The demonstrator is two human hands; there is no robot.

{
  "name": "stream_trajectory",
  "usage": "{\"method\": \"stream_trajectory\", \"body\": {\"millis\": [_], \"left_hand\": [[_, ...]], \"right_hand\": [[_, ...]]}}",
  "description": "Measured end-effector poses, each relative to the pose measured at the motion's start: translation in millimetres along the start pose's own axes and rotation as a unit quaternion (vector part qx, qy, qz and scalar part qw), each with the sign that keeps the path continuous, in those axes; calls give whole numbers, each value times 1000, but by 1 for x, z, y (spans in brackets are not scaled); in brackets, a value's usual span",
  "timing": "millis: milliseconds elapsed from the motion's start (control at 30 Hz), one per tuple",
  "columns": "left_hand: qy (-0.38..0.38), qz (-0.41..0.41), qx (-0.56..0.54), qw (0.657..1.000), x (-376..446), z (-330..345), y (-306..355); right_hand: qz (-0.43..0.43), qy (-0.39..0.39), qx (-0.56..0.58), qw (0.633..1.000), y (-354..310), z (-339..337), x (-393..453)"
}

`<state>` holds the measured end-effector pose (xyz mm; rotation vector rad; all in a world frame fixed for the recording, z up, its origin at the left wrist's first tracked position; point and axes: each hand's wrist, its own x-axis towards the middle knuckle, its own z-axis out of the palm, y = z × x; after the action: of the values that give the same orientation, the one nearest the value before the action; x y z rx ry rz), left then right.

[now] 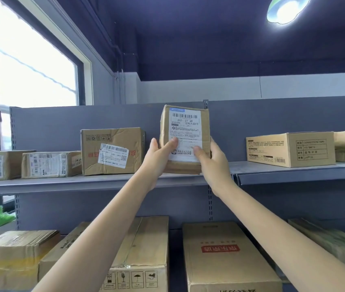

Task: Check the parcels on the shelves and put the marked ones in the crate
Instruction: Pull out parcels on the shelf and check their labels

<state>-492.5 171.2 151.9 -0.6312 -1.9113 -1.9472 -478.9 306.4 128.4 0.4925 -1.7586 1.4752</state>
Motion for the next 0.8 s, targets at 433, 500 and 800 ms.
{"method": "stream_trajectory", "body": {"millis": [433, 500, 800], "left_hand": [[13, -11, -24, 1000, 18, 4, -14], [-18, -31, -49, 998, 20, 8, -21], [145, 44, 100, 983, 43, -17, -35]], "right_hand": [[-59, -74, -96, 991, 3, -19, 39], [-91, -79, -144, 982, 3, -17, 45], [-121, -120, -269, 948, 24, -21, 83]]}}
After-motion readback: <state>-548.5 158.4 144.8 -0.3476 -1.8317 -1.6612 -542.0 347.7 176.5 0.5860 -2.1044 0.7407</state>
